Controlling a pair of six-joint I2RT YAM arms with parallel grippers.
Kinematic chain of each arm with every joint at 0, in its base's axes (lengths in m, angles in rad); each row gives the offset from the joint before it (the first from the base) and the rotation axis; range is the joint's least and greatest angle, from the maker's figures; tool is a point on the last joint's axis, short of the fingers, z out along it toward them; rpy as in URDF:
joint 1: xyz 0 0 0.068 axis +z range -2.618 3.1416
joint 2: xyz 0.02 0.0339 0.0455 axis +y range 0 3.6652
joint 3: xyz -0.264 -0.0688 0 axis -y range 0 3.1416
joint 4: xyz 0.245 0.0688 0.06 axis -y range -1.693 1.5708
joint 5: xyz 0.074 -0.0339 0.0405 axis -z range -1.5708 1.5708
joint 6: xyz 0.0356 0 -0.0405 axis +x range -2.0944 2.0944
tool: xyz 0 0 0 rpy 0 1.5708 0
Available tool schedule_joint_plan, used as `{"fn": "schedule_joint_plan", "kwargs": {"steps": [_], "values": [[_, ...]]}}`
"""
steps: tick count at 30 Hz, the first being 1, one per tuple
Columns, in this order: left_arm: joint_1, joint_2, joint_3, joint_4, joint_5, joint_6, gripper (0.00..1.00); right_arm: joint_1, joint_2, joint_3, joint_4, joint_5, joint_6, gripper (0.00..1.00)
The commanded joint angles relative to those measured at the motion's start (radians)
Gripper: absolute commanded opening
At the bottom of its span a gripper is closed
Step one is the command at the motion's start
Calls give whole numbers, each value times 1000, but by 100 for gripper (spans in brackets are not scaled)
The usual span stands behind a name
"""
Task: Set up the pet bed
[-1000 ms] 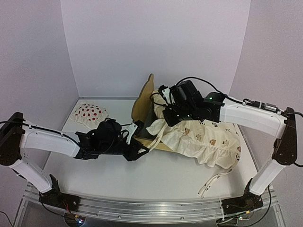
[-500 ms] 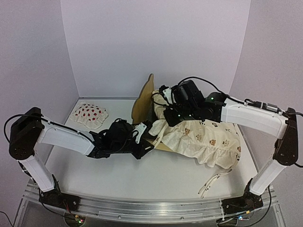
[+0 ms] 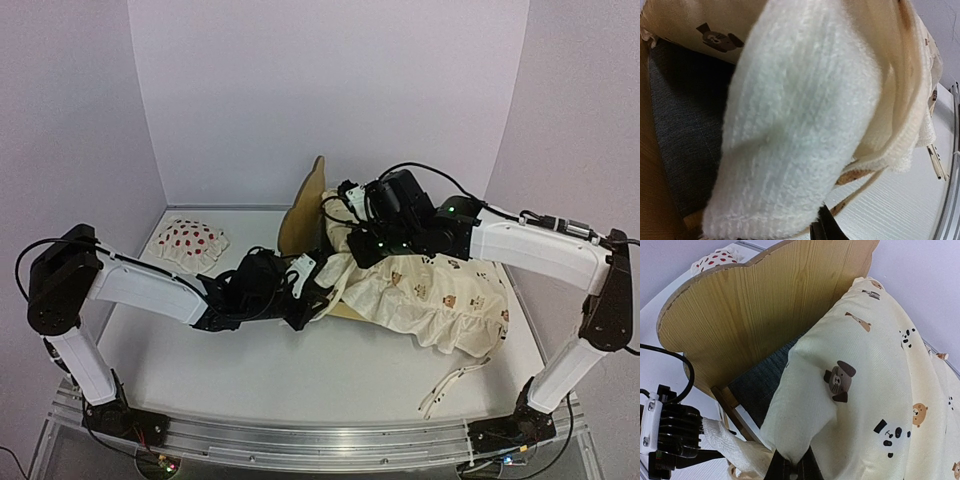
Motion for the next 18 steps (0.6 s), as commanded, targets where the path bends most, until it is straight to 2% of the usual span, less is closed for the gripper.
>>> {"fn": "schedule_joint_plan", "kwargs": {"steps": [1,4,5,16,18], "values": [[-4,17,37,24,62,21,16,-10,-51,-2,22,16,10,0],[-4,-1,26,24,80,24,1,-10,-60,-9,23,23,10,0],[-4,-12,22,18,79,22,0,-10,-63,-12,23,24,11,0],[-15,-165,-8,-114,0,1,0,-10,-93,-52,25,33,25,0],[-15,-166,-14,-121,-7,25,5,-10,-98,-56,26,28,27,0]]}}
